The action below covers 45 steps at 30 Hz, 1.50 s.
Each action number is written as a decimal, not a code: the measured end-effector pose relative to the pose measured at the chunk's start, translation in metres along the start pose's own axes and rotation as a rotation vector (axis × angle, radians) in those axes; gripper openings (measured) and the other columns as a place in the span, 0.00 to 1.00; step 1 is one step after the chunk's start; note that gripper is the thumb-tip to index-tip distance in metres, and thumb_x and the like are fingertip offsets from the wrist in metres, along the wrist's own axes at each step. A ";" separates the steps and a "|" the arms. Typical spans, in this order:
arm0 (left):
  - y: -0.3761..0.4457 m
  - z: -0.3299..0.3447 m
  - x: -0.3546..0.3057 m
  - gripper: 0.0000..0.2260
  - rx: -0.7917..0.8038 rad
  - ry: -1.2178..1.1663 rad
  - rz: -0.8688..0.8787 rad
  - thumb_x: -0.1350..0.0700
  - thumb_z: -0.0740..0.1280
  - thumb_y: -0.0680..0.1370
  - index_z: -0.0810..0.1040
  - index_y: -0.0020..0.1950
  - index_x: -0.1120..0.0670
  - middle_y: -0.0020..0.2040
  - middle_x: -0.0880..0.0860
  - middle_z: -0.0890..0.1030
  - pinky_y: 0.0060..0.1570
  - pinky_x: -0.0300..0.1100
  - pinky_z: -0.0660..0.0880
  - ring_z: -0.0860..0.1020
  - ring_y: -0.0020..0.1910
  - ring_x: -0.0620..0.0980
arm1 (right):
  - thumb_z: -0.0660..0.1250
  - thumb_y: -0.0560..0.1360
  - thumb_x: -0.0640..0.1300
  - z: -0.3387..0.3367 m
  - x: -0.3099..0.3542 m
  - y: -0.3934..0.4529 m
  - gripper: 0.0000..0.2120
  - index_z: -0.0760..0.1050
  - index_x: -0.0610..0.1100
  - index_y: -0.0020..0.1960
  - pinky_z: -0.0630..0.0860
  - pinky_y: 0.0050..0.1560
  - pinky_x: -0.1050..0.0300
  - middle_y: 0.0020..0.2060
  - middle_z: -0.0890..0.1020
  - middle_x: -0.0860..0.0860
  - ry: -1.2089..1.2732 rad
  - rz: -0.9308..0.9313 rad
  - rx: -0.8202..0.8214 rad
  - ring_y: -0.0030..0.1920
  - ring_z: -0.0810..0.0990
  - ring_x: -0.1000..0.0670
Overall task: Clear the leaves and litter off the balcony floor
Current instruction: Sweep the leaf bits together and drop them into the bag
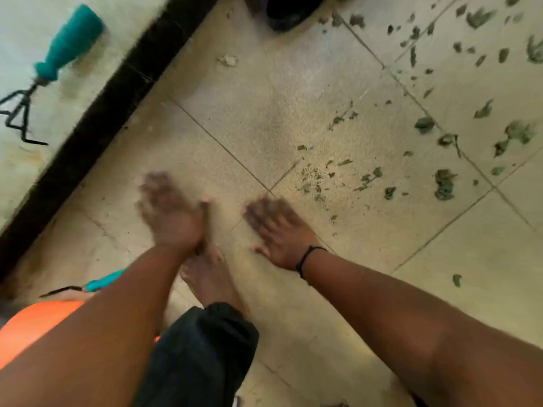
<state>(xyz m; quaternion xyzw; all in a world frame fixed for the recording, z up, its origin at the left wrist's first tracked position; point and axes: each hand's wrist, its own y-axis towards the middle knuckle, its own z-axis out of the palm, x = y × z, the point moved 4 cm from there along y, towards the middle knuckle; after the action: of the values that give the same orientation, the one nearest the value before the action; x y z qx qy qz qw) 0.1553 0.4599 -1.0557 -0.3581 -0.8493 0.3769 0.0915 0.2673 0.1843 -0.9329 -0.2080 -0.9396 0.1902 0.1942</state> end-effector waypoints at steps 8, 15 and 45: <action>-0.096 -0.060 -0.247 0.48 0.025 0.164 0.205 0.30 0.56 0.76 0.33 0.79 0.56 0.79 0.58 0.32 0.73 0.55 0.32 0.32 0.77 0.58 | 0.50 0.77 0.66 0.000 -0.114 -0.030 0.39 0.53 0.41 0.79 0.38 0.75 0.46 0.78 0.56 0.43 0.064 0.349 -0.221 0.77 0.52 0.40; -0.075 -0.065 -0.310 0.78 0.326 0.296 0.095 0.31 0.79 0.51 0.17 0.68 0.56 0.68 0.66 0.18 0.66 0.64 0.26 0.21 0.68 0.67 | 0.45 0.78 0.68 -0.040 -0.264 -0.062 0.43 0.40 0.38 0.79 0.37 0.75 0.42 0.79 0.43 0.40 0.128 0.832 -0.261 0.78 0.41 0.37; -0.081 -0.087 -0.312 0.76 0.430 0.430 0.070 0.33 0.80 0.56 0.13 0.64 0.53 0.65 0.65 0.16 0.67 0.64 0.27 0.18 0.66 0.67 | 0.49 0.79 0.66 -0.019 -0.158 -0.025 0.36 0.47 0.48 0.80 0.27 0.72 0.44 0.80 0.49 0.47 -0.032 0.264 -0.184 0.78 0.46 0.41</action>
<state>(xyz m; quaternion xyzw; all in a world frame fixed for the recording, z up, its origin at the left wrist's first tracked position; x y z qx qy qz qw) 0.3755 0.2610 -0.9017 -0.4312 -0.6982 0.4667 0.3297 0.4005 0.0950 -0.9508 -0.3433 -0.9206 0.1306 0.1325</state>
